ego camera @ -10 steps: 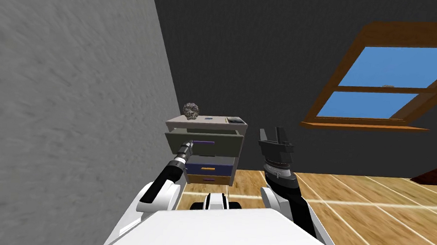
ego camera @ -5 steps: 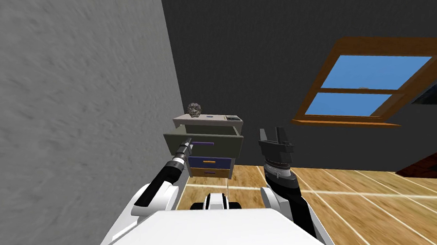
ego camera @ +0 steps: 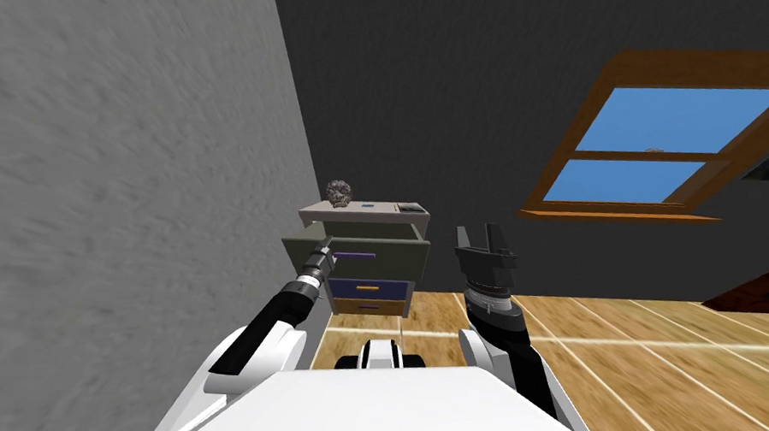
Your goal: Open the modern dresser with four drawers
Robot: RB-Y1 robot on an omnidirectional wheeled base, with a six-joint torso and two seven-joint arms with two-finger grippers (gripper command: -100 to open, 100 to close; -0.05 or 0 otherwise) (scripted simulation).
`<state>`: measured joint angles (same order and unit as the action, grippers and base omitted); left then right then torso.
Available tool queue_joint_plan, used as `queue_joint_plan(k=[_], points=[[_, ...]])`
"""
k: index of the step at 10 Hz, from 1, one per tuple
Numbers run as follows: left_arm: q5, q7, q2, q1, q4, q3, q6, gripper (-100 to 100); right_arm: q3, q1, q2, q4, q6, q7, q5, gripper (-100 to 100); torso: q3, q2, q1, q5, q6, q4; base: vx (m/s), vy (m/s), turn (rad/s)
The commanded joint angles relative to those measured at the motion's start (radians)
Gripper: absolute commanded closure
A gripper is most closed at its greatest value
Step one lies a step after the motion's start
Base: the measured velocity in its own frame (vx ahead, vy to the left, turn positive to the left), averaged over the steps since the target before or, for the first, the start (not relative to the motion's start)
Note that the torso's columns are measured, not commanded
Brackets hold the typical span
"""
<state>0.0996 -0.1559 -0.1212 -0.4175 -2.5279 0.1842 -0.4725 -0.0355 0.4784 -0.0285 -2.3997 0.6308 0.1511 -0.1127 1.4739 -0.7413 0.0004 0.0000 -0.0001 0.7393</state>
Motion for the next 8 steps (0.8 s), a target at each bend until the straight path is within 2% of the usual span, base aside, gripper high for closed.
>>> queue_joint_plan(k=[1, 2, 4, 5, 8], points=[[0.005, -0.005, -0.004, -0.007, -0.063, 0.006, -0.057, -100, 0.0, 0.0, 0.0, 0.0, 0.0, 0.0, 0.0, 0, 0.0, -0.001, 0.0, -0.001, 0.0, 0.002, 0.022, 0.007, -0.008], [0.006, -0.007, -0.007, -0.01, -0.087, 0.007, -0.078, -100, 0.0, 0.0, 0.0, 0.0, 0.0, 0.0, 0.0, 0, 0.0, -0.002, -0.001, -0.002, -0.001, 0.004, 0.028, 0.003, -0.016], [0.006, -0.006, -0.006, -0.018, -0.07, 0.012, -0.081, -100, 0.0, 0.0, 0.0, 0.0, 0.0, 0.0, 0.0, 0, -0.002, -0.005, -0.001, -0.003, -0.002, 0.007, 0.016, 0.001, -0.003], [0.006, -0.007, -0.006, -0.019, -0.069, 0.013, -0.083, 0, 0.0, 0.0, 0.0, 0.0, 0.0, 0.0, 0.0, 0, -0.002, -0.004, -0.001, -0.002, -0.001, 0.004, 0.006, -0.002, -0.003], [0.006, -0.006, -0.007, -0.023, -0.064, 0.014, -0.087, 0, 0.0, 0.0, 0.0, 0.0, 0.0, 0.0, 0.0, 0, 0.001, 0.002, -0.001, -0.001, 0.0, 0.0, 0.0, 0.0, 0.0]])
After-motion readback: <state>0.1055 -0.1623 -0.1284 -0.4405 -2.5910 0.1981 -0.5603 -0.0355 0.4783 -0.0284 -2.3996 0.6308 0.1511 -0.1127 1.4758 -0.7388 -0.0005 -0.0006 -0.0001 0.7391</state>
